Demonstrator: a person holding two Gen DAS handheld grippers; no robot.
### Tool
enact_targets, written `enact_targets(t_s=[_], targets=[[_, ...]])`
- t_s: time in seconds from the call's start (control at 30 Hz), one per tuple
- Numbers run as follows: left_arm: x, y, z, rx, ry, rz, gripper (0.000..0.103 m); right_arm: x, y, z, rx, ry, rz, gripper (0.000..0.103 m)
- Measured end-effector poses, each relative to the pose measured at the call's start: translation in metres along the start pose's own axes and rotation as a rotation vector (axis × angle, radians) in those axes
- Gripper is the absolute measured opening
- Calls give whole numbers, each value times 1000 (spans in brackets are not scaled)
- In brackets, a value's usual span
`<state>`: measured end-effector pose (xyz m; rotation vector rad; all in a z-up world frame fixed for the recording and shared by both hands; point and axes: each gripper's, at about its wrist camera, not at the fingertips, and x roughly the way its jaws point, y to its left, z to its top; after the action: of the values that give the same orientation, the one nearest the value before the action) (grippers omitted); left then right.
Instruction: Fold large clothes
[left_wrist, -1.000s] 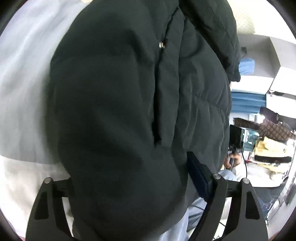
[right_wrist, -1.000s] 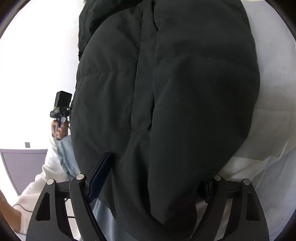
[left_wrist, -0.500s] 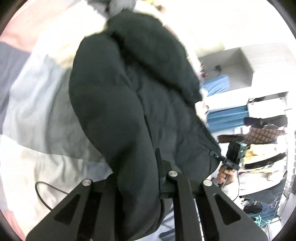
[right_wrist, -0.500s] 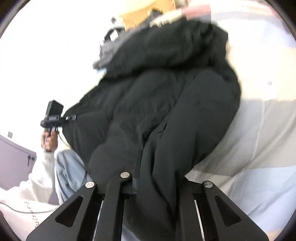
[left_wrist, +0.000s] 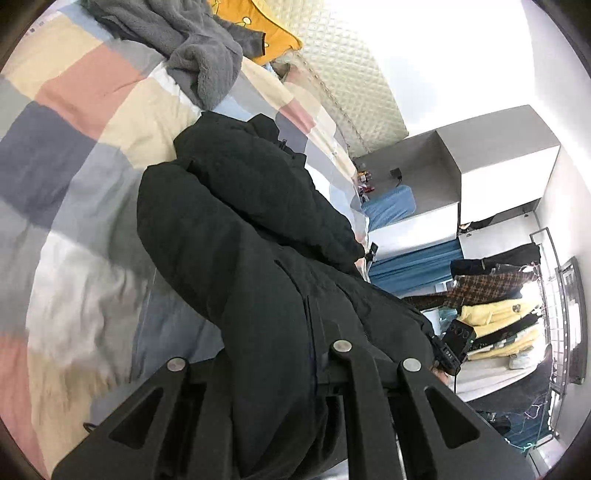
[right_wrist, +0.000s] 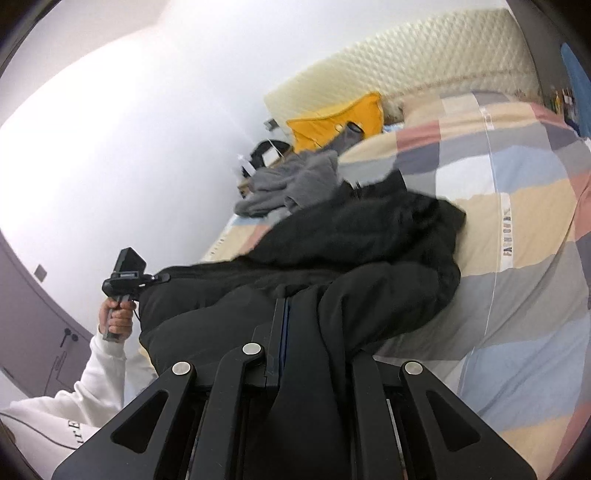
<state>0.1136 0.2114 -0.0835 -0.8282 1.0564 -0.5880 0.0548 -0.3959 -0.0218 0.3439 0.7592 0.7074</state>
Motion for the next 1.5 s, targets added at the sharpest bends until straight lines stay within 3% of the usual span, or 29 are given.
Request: enact_targets(t_s=[0.17, 0.3, 0.5, 0.57, 0.67, 0.97, 1.17, 1.5], targets=[[-30, -19, -29, 17, 31, -2, 10, -34, 44, -20, -9, -87, 43, 7], [-48, -28, -42, 11, 41, -18, 11, -57, 56, -31, 34, -143, 73, 7], [-52, -33, -35, 16, 37, -12, 11, -63, 60, -28, 29, -121, 51, 7], [-53, -37, -30, 44, 1, 13, 11, -59, 50, -22, 58, -122, 43, 7], [-48, -37, -17, 29, -3, -17, 10, -51, 32, -11, 110, -138, 46, 7], [-15, -47, 43, 29, -12, 65, 10, -15, -26, 34, 290, -180, 78, 7], [2, -42, 66, 32, -4, 121, 10, 13, -60, 58, 365, -184, 90, 7], [38, -30, 114, -52, -19, 174, 10, 58, -113, 83, 498, -181, 61, 7]])
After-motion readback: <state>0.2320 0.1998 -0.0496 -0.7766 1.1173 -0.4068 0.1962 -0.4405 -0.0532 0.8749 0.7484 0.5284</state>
